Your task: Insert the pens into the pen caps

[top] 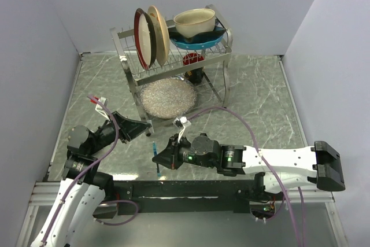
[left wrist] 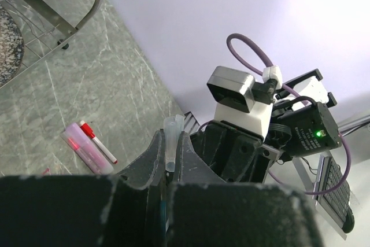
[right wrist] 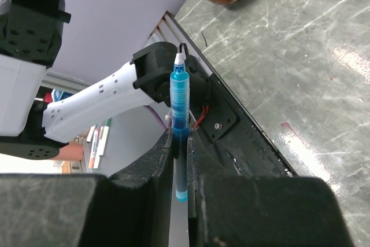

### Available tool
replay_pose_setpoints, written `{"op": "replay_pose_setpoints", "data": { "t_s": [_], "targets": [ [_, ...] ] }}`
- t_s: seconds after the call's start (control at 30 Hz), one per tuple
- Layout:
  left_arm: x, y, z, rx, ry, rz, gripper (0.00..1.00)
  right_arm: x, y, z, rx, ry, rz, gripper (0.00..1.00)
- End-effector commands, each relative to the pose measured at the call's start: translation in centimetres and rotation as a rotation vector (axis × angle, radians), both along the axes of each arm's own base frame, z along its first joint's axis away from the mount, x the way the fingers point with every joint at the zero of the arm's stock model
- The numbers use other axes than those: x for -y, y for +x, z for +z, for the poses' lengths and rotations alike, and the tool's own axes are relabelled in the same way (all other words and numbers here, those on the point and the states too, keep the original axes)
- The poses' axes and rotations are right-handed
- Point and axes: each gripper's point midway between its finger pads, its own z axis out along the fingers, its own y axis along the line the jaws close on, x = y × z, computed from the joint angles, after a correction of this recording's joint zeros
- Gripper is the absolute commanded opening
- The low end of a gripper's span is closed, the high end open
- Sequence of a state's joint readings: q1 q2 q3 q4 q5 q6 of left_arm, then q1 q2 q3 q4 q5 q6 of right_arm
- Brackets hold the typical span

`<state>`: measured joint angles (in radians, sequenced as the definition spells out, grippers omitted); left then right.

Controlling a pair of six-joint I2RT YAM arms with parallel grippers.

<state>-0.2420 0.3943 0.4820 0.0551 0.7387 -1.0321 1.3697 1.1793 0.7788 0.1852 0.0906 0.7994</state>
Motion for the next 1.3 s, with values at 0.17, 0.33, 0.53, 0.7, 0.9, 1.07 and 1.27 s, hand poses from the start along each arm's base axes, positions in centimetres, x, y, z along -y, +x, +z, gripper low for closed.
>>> {"op": "replay_pose_setpoints", "data": {
  "t_s": [0.17, 0.33, 0.53, 0.7, 0.9, 1.07, 1.27],
  "targets": [
    [0.2, -0.8, 0.6, 0.058, 0.023, -0.031, 0.01, -0.7, 2.1, 4.3, 0.021, 0.107, -0.067, 0.0],
    [0.3, -0.9, 0.5, 0.058, 0.026, -0.035, 0.01, -0.7, 2.6, 4.5, 0.018, 0.106, -0.073, 0.0],
    [0.3, -0.8, 0.4, 0.054, 0.034, -0.028, 0.01, -1.0, 2.9, 4.9, 0.019, 0.106, -0.07, 0.0],
    [0.2, -0.6, 0.4, 0.05, 0.029, -0.018, 0.01, -1.4, 2.9, 4.6, 0.014, 0.098, -0.066, 0.0],
    [0.0, -0.1, 1.5, 0.053, 0.029, 0.016, 0.01, -1.3, 2.7, 3.7, -0.008, 0.096, -0.064, 0.0],
    [-0.3, 0.0, 2.0, 0.039, 0.027, 0.04, 0.01, -1.2, 2.5, 3.1, -0.022, 0.094, -0.06, 0.0],
    [-0.4, 0.1, 2.6, 0.045, 0.021, 0.053, 0.01, -1.1, 2.5, 3.0, -0.024, 0.097, -0.062, 0.0]
  ]
}}
